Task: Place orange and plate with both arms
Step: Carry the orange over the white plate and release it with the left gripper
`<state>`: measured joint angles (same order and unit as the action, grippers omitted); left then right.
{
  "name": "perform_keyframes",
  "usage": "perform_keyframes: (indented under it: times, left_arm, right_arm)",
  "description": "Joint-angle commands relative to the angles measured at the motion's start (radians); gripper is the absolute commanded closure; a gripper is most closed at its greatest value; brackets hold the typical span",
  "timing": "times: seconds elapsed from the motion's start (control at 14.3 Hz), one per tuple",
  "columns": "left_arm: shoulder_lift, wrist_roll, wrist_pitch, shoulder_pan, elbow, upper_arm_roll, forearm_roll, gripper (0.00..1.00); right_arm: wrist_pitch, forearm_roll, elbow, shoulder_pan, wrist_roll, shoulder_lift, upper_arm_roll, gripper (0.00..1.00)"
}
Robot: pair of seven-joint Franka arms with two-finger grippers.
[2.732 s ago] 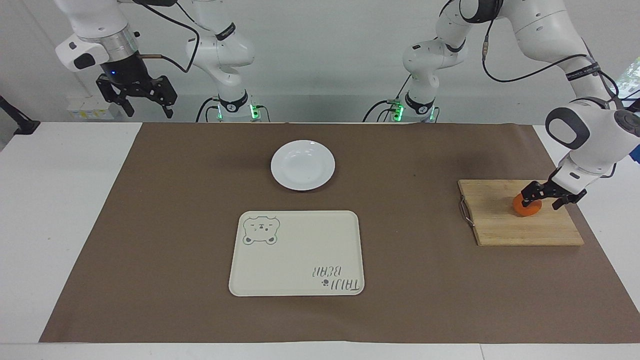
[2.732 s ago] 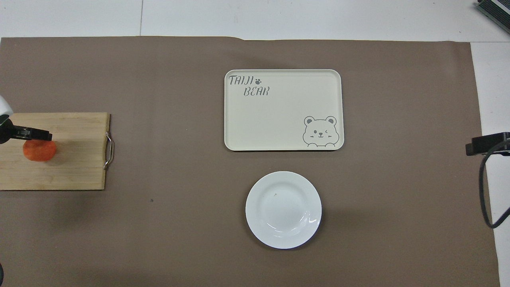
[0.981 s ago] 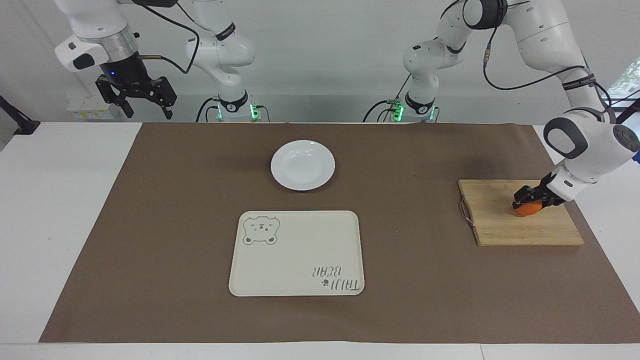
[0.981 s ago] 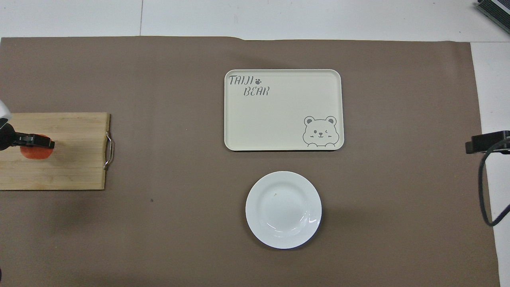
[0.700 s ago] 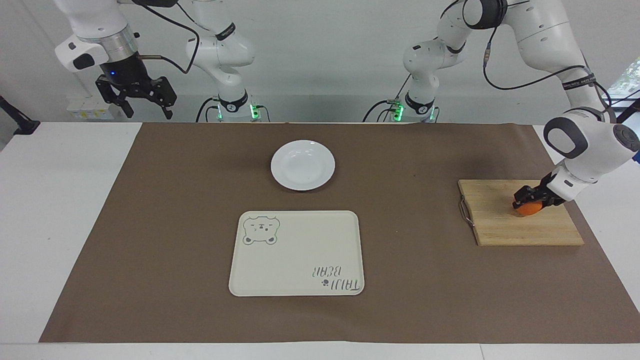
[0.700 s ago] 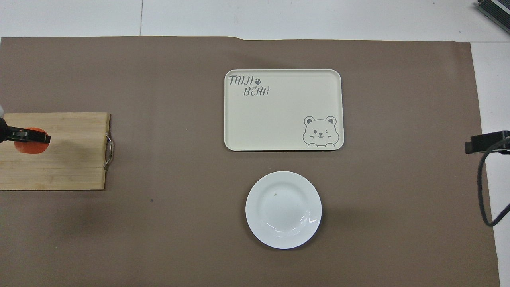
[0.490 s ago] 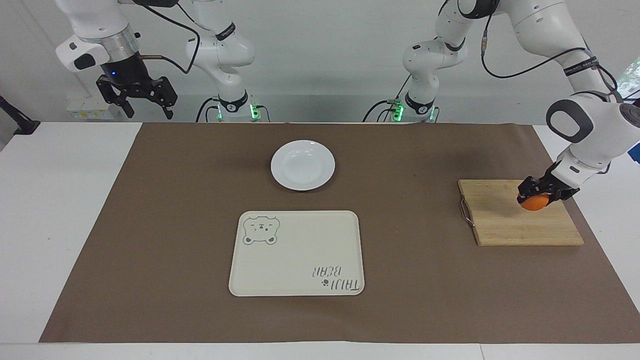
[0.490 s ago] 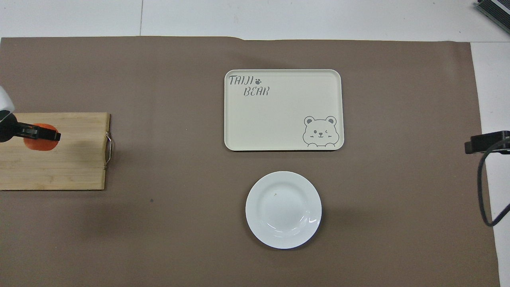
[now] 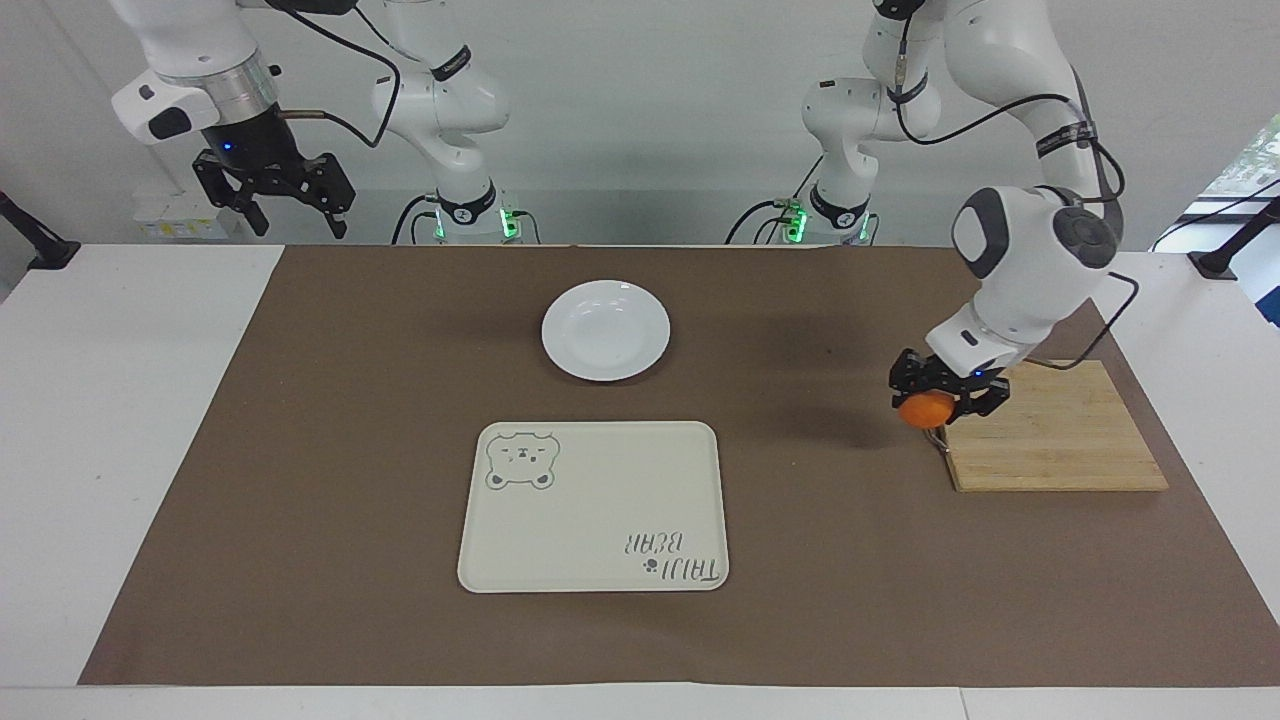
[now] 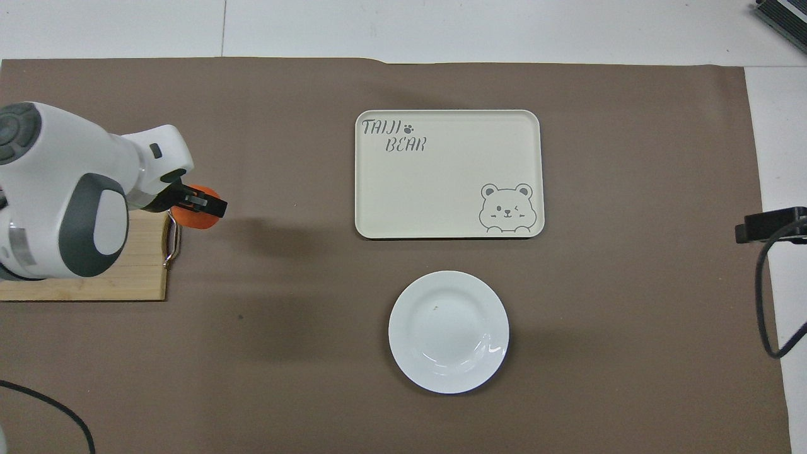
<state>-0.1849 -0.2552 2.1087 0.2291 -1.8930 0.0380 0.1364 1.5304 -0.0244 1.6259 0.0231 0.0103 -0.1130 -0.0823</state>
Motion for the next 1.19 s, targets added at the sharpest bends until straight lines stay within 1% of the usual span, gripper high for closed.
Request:
perform_keyframes:
  times: [0.0,0.21,0.35,0.42,0.63,0.7,0.84,0.91,0.98,1.05,1.12]
  left_arm:
    - [0.021,0.164,0.057,0.172,-0.032,0.02,0.009,1.0]
    - [0.004,0.313,0.134,0.352,-0.043,0.019,0.009,1.0]
    - [0.002,0.454,0.172,0.461,-0.066,0.017,0.009,1.0]
    - [-0.001,0.486,0.203,0.514,-0.078,0.017,0.009,1.0]
    - [-0.027,0.549,0.246,0.62,-0.087,0.016,0.009,0.99]
    - [-0.037,0.566,0.252,0.64,-0.087,0.016,0.009,0.94]
    - [-0.068,0.579,0.264,0.679,-0.087,0.013,0.009,0.93]
    - [-0.082,0.606,0.269,0.705,-0.087,0.013,0.009,0.91]
    - [-0.108,0.641,0.272,0.739,-0.087,0.013,0.009,0.88]
    - [-0.114,0.655,0.283,0.743,-0.087,0.011,0.009,0.82]
    - [-0.114,0.668,0.287,0.748,-0.087,0.01,0.009,0.68]
  right_arm:
    - [0.011,-0.005,0.026,-0.002,0.017,-0.019,0.003,0.0]
    - [0.01,-0.003,0.035,-0.002,0.02,-0.02,0.003,0.0]
    - [0.008,0.036,0.038,-0.002,0.058,-0.021,0.001,0.0]
    - [0.005,0.053,0.04,-0.002,0.072,-0.022,0.001,0.0]
    - [0.002,0.067,0.08,-0.014,0.143,-0.033,0.001,0.0]
    - [0.011,0.073,0.095,-0.012,0.173,-0.033,0.001,0.0]
    - [0.027,0.083,0.1,0.0,0.169,-0.031,0.001,0.0]
    - [0.043,0.086,0.118,0.0,0.178,-0.027,0.003,0.0]
    - [0.069,0.127,0.146,-0.002,0.186,-0.024,0.001,0.0]
    - [0.108,0.156,0.178,-0.002,0.188,-0.019,0.001,0.0]
    - [0.155,0.164,0.216,0.001,0.188,-0.007,0.003,0.0]
